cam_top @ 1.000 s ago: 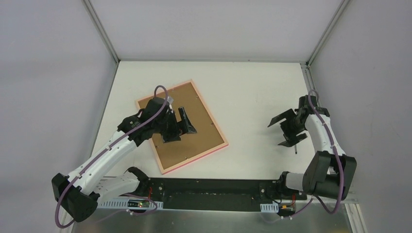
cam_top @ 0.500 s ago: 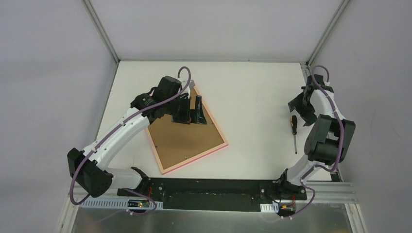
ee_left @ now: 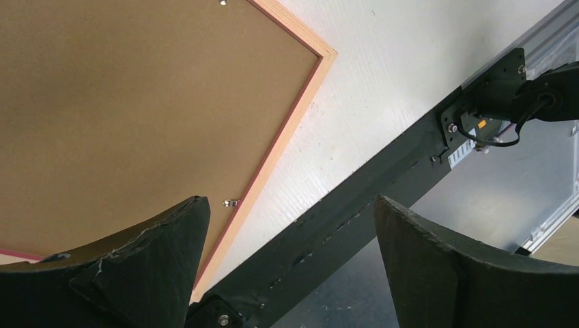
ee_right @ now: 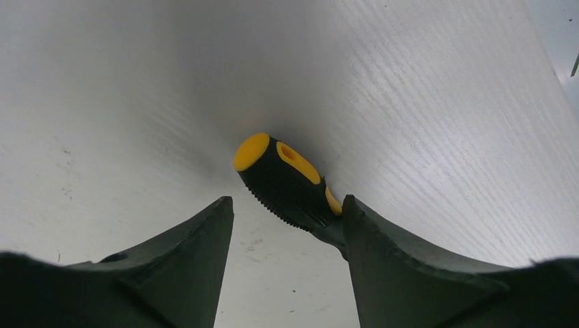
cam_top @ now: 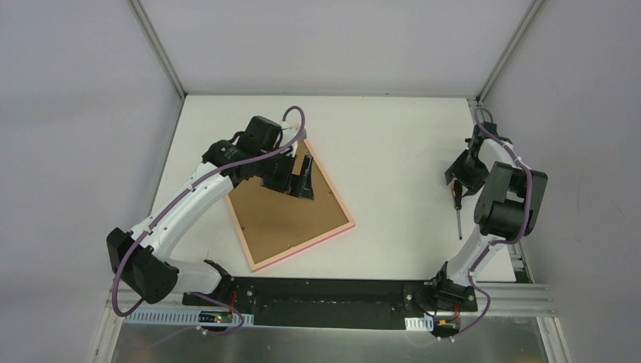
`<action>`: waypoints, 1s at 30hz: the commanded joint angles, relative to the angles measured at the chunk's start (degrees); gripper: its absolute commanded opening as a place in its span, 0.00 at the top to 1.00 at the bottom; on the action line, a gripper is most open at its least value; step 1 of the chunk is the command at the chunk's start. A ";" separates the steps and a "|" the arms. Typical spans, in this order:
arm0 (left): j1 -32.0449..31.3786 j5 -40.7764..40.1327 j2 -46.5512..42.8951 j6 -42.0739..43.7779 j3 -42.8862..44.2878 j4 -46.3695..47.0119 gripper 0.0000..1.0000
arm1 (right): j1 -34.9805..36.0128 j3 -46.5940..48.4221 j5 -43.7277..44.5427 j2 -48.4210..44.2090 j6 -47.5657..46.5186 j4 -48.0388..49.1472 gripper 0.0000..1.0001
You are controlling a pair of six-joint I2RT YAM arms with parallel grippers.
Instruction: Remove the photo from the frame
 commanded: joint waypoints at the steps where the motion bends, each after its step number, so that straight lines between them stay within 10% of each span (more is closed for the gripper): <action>1: 0.46 0.07 0.20 2.20 2.44 -1.73 0.07 | -0.31 -1.05 -1.62 0.86 -1.73 1.01 0.41; 15: 0.47 0.27 -2.00 -7.64 2.51 -2.18 0.09 | 5.65 -0.45 -3.15 1.10 1.32 0.44 1.00; 24: 0.42 2.12 -5.99 -20.88 -3.39 -0.95 0.09 | 23.77 -10.46 -15.24 -19.52 13.75 1.85 1.00; 30: -0.90 8.82 -10.61 -36.84 -16.88 16.12 0.10 | 41.16 -23.17 -28.21 -30.60 37.04 13.99 1.00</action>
